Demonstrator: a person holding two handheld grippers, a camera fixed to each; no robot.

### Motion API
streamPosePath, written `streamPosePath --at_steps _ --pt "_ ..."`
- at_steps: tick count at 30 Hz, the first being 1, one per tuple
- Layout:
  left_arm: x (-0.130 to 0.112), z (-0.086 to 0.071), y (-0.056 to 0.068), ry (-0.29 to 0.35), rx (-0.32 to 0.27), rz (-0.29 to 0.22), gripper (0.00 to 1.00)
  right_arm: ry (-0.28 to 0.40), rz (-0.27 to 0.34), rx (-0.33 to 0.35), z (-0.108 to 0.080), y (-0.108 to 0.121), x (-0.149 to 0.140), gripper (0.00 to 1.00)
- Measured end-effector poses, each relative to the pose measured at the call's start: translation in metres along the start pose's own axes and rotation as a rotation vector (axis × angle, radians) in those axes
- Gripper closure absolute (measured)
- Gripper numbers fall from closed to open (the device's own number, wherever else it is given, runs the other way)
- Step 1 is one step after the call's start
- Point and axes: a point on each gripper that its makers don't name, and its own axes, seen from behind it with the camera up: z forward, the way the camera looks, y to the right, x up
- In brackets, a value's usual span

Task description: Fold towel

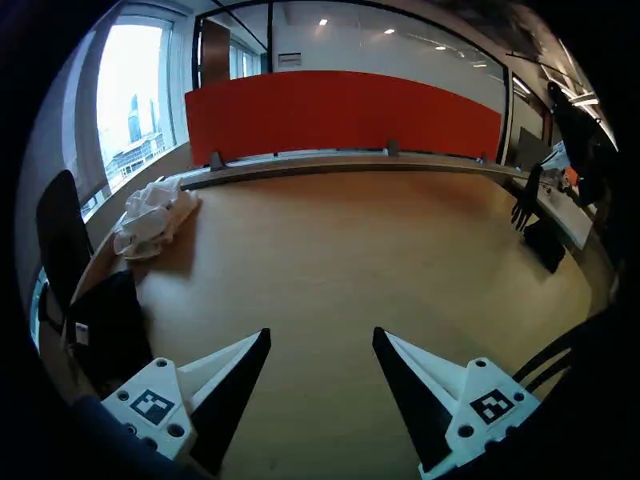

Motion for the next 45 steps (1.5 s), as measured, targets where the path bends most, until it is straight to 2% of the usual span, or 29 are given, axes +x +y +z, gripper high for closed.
streamPosePath --at_steps 15,30,45 --pt "0.004 0.000 0.010 0.000 -0.013 0.016 0.06 -0.026 0.020 -0.016 -0.011 0.012 -0.026 0.94" --pt "0.005 0.000 0.013 -0.002 -0.026 0.030 0.06 -0.100 0.089 -0.035 -0.039 0.012 -0.101 0.94" --pt "0.008 -0.001 0.014 -0.001 -0.030 0.045 0.05 -0.172 0.138 -0.043 -0.045 0.007 -0.157 0.94"
